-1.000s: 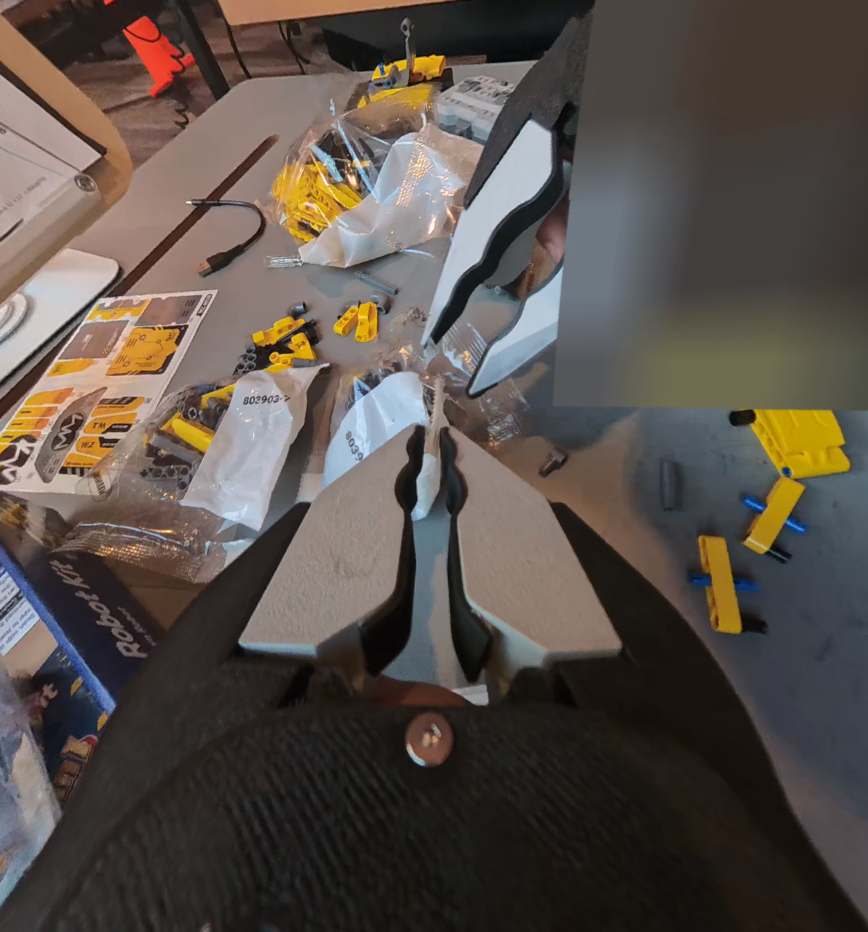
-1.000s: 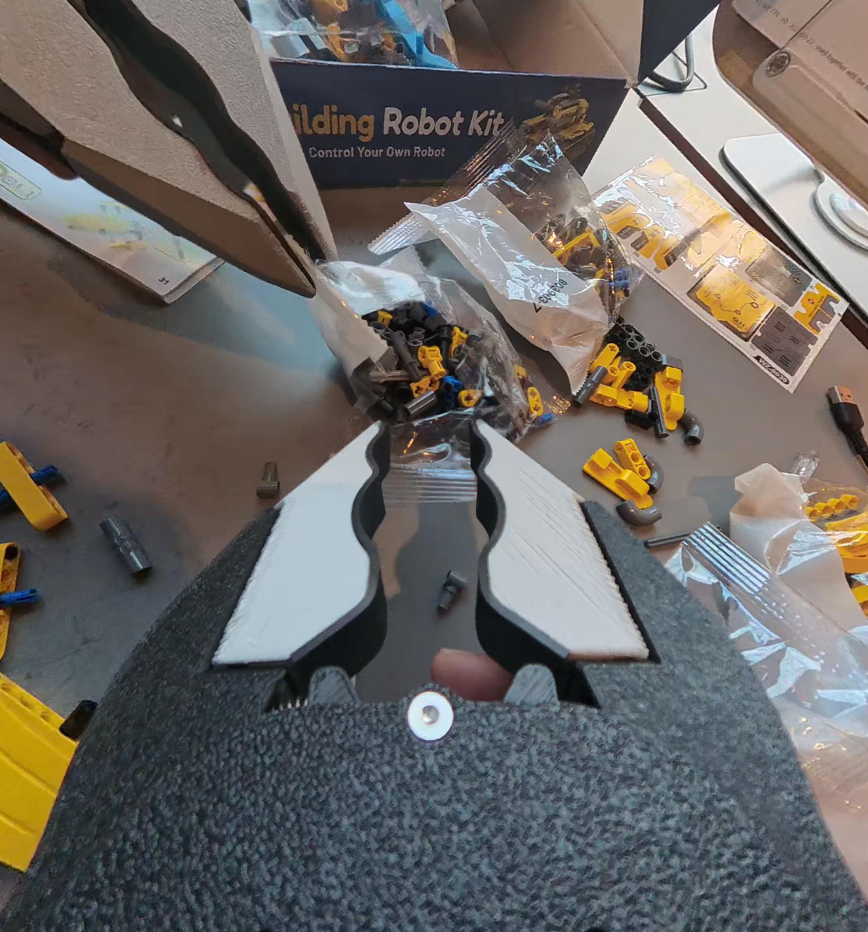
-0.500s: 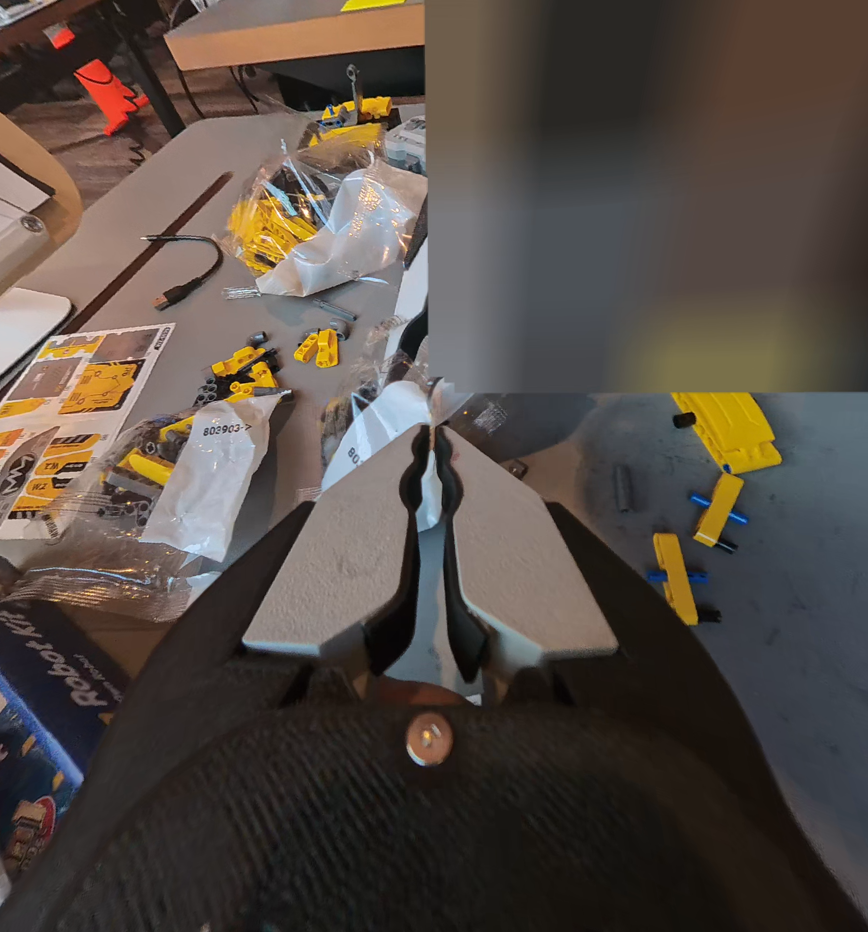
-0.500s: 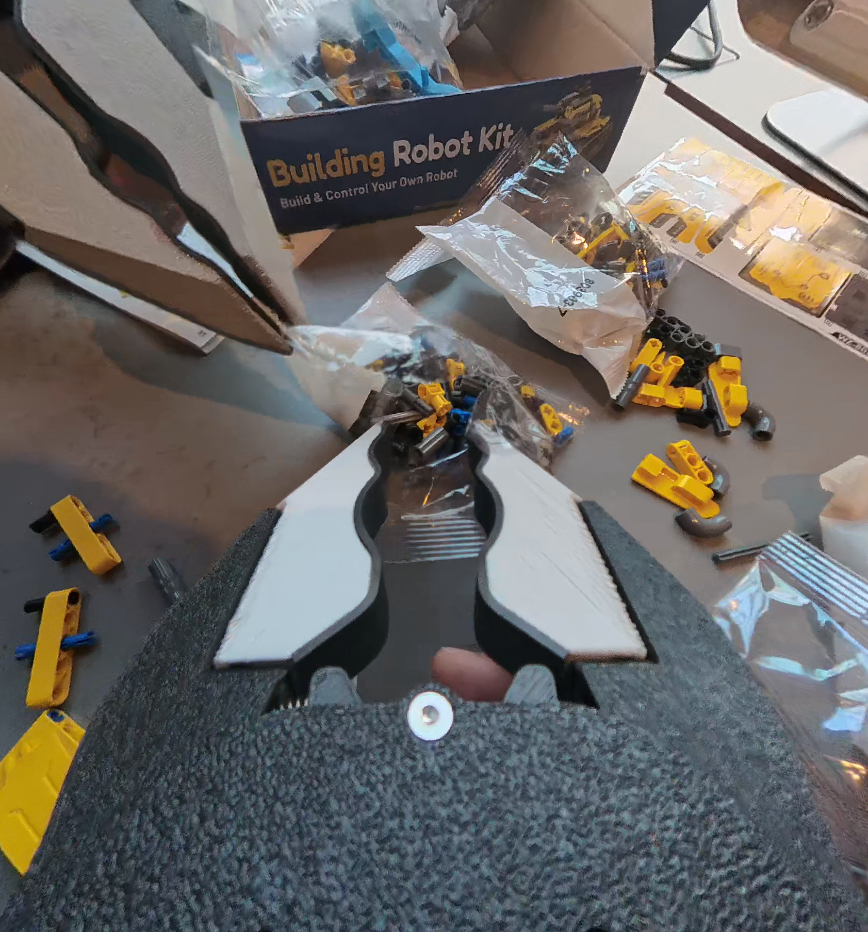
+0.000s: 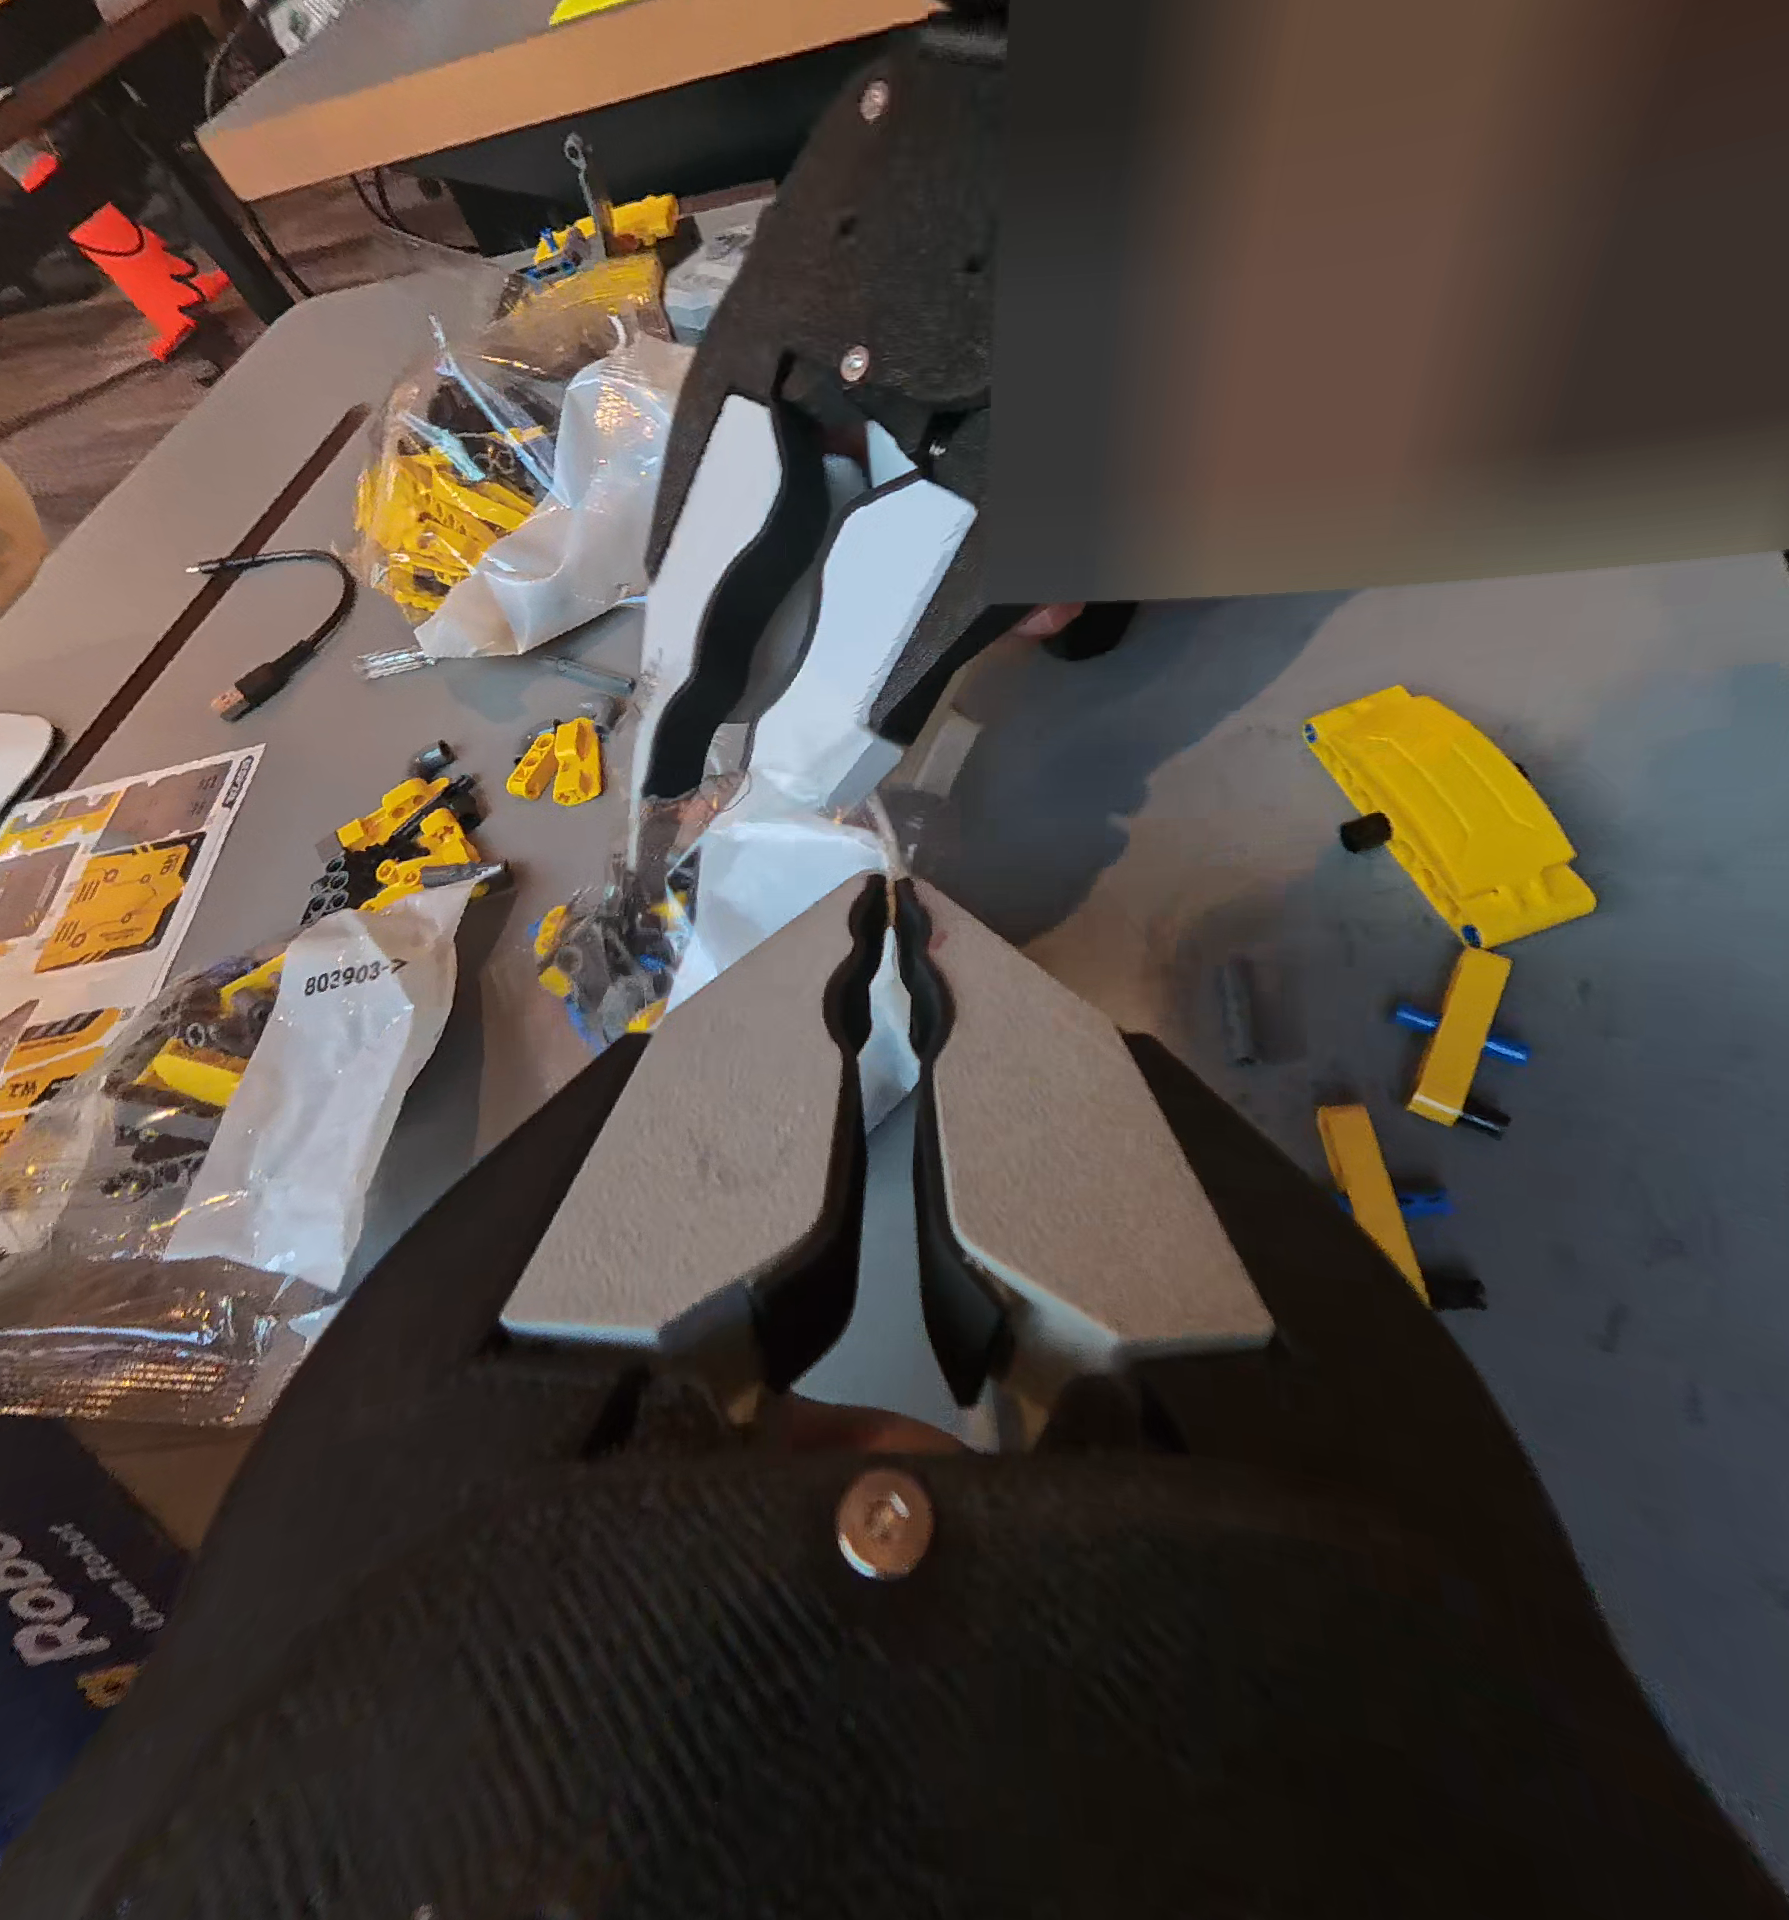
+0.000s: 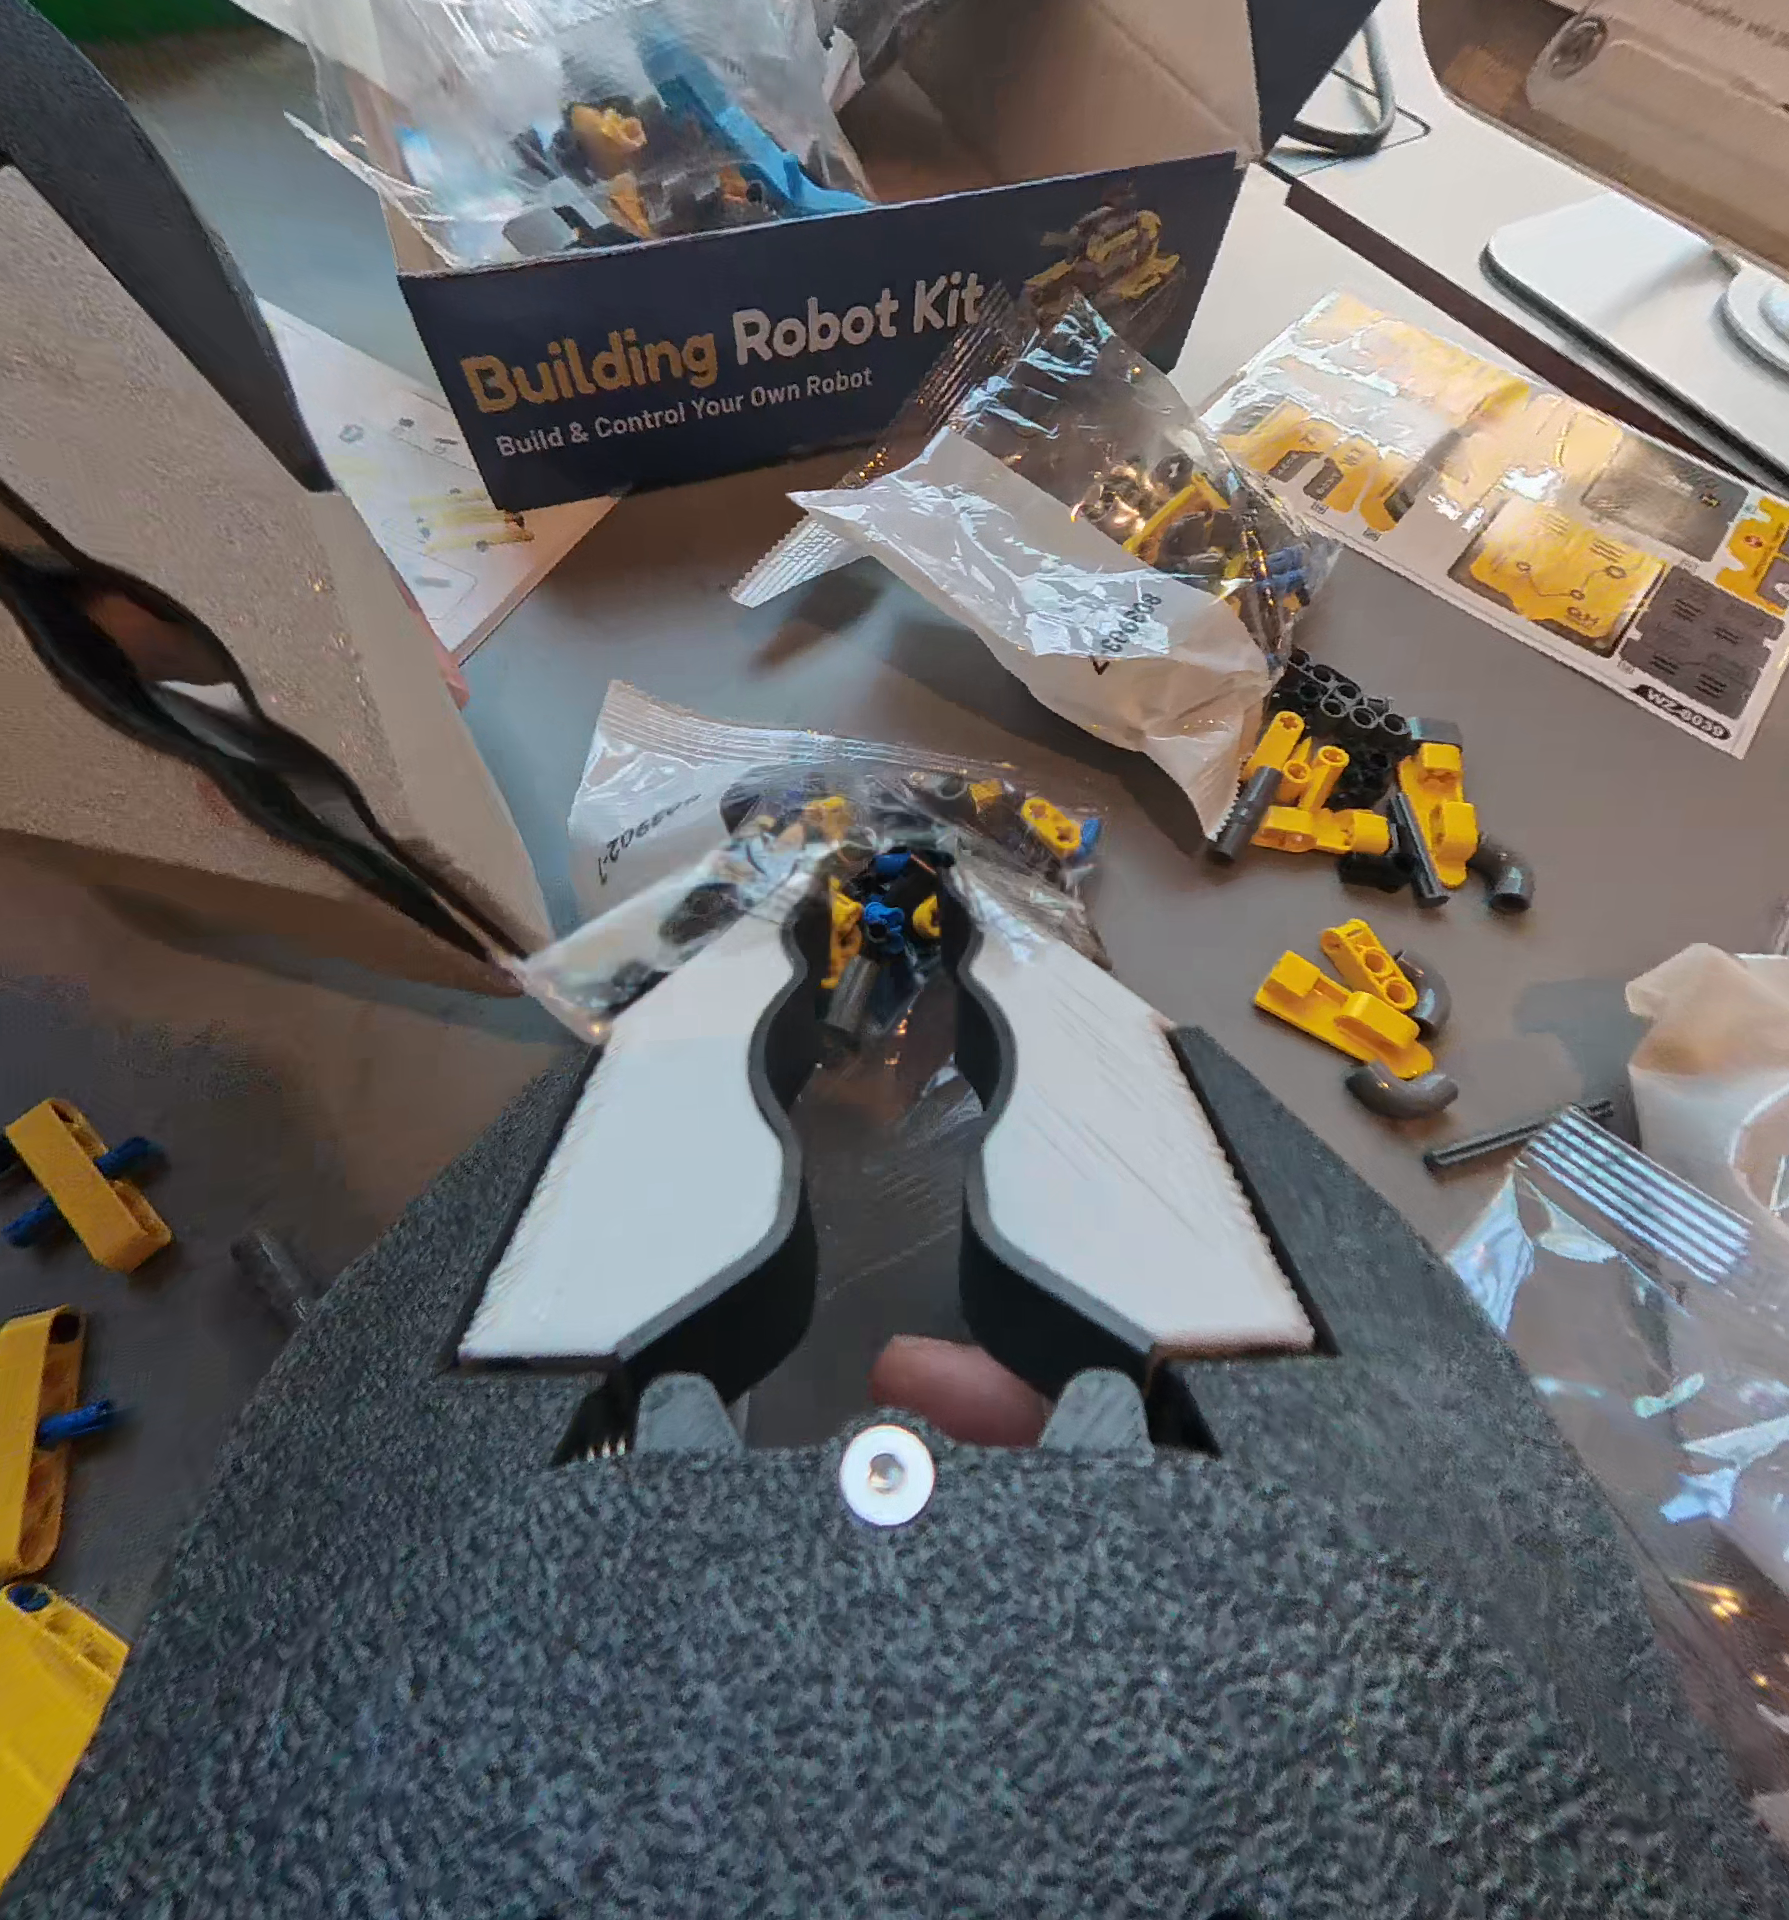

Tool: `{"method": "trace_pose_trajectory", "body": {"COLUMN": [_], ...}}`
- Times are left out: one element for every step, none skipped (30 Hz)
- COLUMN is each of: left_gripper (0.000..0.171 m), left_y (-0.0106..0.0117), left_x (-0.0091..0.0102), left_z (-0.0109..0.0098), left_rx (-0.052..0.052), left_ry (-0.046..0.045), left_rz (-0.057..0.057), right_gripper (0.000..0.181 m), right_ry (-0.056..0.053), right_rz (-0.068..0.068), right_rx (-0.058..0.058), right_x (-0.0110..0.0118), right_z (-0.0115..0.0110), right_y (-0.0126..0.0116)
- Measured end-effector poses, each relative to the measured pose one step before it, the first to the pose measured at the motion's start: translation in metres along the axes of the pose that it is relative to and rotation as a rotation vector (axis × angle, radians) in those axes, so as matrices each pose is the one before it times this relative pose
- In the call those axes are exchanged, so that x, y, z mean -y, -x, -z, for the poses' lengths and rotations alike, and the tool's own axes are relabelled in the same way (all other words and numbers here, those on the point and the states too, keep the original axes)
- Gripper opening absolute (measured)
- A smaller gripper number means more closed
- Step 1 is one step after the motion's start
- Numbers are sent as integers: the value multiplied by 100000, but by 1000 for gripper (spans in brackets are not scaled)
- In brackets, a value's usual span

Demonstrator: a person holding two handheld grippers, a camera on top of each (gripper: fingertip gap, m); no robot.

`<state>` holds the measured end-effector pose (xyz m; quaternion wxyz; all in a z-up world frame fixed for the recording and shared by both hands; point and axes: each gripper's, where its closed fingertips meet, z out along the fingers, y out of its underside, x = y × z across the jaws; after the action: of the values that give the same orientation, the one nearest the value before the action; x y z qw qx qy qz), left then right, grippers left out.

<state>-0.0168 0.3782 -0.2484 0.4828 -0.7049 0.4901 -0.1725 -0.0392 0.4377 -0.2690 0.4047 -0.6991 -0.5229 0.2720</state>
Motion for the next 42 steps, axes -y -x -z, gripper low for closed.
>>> {"method": "trace_pose_trajectory", "body": {"left_gripper": [0,0,0,0,0,0,0,0,2,8,19,28,31,33,36,39,40,42,42,42,42,41,41,42,40,40,39,38,36,34,32,32,32,31,29,27,23,21,20,20,20,20], "left_y": [-278,-272,-252,-190,0,-30,-103,-85,-53,-41,115,489,643,693,817,912,602,277,64,-166,-220,-187,-214,-256,-95,-34,-6,2,-13,32,32,38,11,-1,41,132,306,280,150,-3,-29,-27], "left_x": [65,191,197,49,-73,-113,-137,-59,29,55,108,138,3,-365,-731,-927,-915,-774,-564,-479,-521,-513,-373,-98,134,27,-16,-20,20,17,-3,-16,-18,-19,-18,-51,-127,-111,-71,-19,-21,-16], "left_z": [-302,-282,-226,-173,-108,-10,76,175,247,344,435,550,564,472,283,99,-59,-152,-233,-307,-419,-509,-542,-431,-88,-43,16,5,4,0,0,-2,1,20,29,60,63,67,61,15,-19,-14], "left_rx": [169,-53,-192,108,1244,667,-353,-681,-1194,-1783,-1327,555,919,855,1681,2850,1571,228,-442,-1341,-1108,-438,-315,-342,-31,-175,-196,-347,-357,-13,15,205,171,-76,-180,251,1017,614,91,-361,-51,128], "left_ry": [126,-842,-1101,-523,-214,-113,503,439,202,182,-212,-829,-353,1405,3526,4683,4546,3830,2752,2319,2673,2644,1774,305,-137,3,-33,-64,-185,-95,0,50,66,-14,-47,-46,328,217,25,15,181,78], "left_rz": [-1406,-677,-595,-1376,-2644,-2481,-1093,448,1918,2638,2627,3008,3314,3753,3866,3092,2273,1967,1689,1091,240,-449,-755,-942,-382,154,136,220,164,243,284,56,-145,-6,497,863,1120,1197,611,90,-155,-373], "right_gripper": [19,18,19,19,19,19,19,19,20,20,19,13,7,5,5,4,4,2,3,8,13,17,19,23,24,23,22,20,19,18,15,15,14,14,13,11,6,4,4,4,4,7], "right_ry": [984,1741,1463,671,-120,8,498,1111,918,443,224,91,107,114,-16,-78,-85,-213,-466,-664,-683,-682,-197,507,159,98,-16,90,158,-71,-208,-115,6,46,162,414,1225,1787,1664,503,-51,-1173], "right_rz": [1241,1393,1436,1472,1546,1787,1565,1126,614,456,469,303,403,571,-2,-210,57,245,331,310,114,-36,115,344,141,-275,-1024,-1807,-2311,-2735,-2856,-1957,-716,1,1000,1834,2860,3753,3829,2774,1946,1304], "right_rx": [50,197,1495,1631,779,577,1192,1849,1097,100,-531,-1082,-1506,-455,186,376,-195,-912,-584,731,1771,2243,1761,739,-400,-252,-61,141,406,512,247,381,535,355,10,-496,-1130,-1700,-1614,-1066,-234,575], "right_x": [-86,-204,-174,-51,45,14,-42,-130,-94,-15,8,-1,-21,-41,-16,-5,2,36,67,112,128,138,47,-29,40,39,57,56,53,94,91,60,20,-10,-30,-96,-238,-317,-263,-57,61,211], "right_z": [-188,-237,-213,-122,-53,-58,-95,-136,-135,-102,-74,-34,-11,19,9,20,19,27,35,46,31,3,-63,-101,-93,-76,-84,-106,-114,-103,-86,-55,-27,-8,20,32,40,90,124,179,161,143], "right_y": [107,102,285,278,118,63,150,248,121,-32,-130,-225,-306,-137,-38,10,-57,-154,-100,79,243,327,289,123,-70,-74,-75,-67,-72,-92,-126,-93,-1,10,-10,-61,-116,-188,-144,-56,51,146]}}
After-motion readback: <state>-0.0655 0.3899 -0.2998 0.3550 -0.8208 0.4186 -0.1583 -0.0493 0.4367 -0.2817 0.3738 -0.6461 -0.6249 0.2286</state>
